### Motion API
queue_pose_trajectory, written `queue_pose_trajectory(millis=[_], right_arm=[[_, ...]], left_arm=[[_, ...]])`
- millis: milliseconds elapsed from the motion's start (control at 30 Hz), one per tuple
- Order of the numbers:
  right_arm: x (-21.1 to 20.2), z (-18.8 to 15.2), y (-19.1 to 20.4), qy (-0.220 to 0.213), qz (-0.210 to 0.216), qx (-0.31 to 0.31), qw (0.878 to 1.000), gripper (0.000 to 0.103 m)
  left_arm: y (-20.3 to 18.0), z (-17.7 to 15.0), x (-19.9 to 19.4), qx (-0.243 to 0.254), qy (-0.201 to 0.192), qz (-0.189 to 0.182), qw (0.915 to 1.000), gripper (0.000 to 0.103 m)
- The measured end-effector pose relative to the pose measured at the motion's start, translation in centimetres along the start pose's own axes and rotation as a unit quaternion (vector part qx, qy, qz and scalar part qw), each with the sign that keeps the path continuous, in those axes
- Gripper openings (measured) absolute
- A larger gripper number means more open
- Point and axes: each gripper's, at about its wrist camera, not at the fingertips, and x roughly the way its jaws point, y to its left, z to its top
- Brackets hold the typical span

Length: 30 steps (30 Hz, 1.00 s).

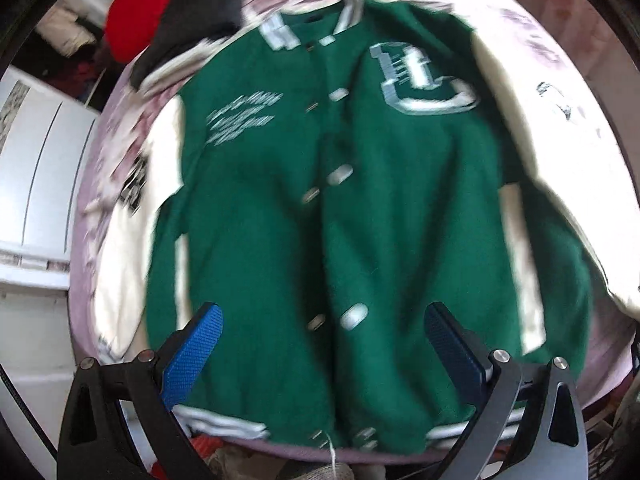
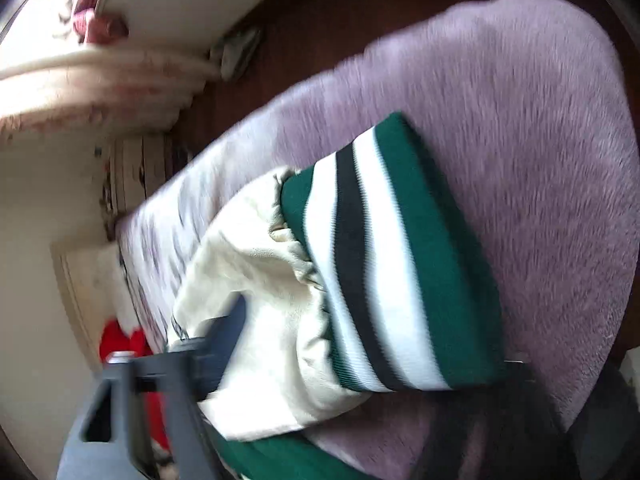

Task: Fold large clothes
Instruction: 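Grasp the striped cuff of one cream sleeve with the right gripper, then lift the cuff and lay the sleeve across the jacket's green body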

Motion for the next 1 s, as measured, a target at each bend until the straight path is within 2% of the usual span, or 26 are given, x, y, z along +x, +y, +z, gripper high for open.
queue_pose_trajectory(millis=[133,300,433,533,633,667,767,833,933,1000], right_arm=[[-0.6,2.8,2.3,-0.019,0.015,-0.028,0.999,0.016],[0.9,8.6,10.3,-0.045,0.014,-0.134,0.99,0.016],[5.2,13.0,18.2,-0.055,-0.002,-0.21,0.976,0.015],[7.3,14.7,23.4,-0.052,-0.021,-0.234,0.971,0.015],[10.0,15.6,26.8,-0.048,-0.039,-0.245,0.968,0.015],[10.3,16.0,28.1,-0.047,-0.038,-0.248,0.967,0.015],[7.4,15.7,29.3,-0.05,-0.024,-0.267,0.962,0.015],[4.4,14.1,30.2,-0.056,-0.008,-0.292,0.955,0.015],[1.8,9.0,33.8,-0.054,0.013,-0.349,0.935,0.015],[1.2,3.7,36.6,-0.038,0.031,-0.387,0.921,0.015]], left_arm=[[-3.8,4.5,1.0,0.014,-0.007,-0.031,0.9994,0.103],[-8.5,11.6,3.9,0.022,-0.025,-0.065,0.9973,0.103],[-11.8,16.3,7.4,0.028,-0.026,-0.064,0.9972,0.103],[-13.2,18.8,10.5,0.02,-0.009,-0.06,0.9979,0.103],[-14.0,19.5,13.4,0.026,0.01,-0.058,0.9979,0.103],[-14.1,19.4,13.6,0.028,0.004,-0.057,0.998,0.103],[-13.7,18.7,12.7,0.035,-0.014,-0.059,0.9975,0.103],[-12.4,17.8,11.7,0.027,-0.02,-0.07,0.997,0.103],[-9.0,16.0,9.9,0.0,-0.038,-0.078,0.9962,0.103],[-5.4,14.3,8.5,-0.03,-0.052,-0.08,0.995,0.103]])
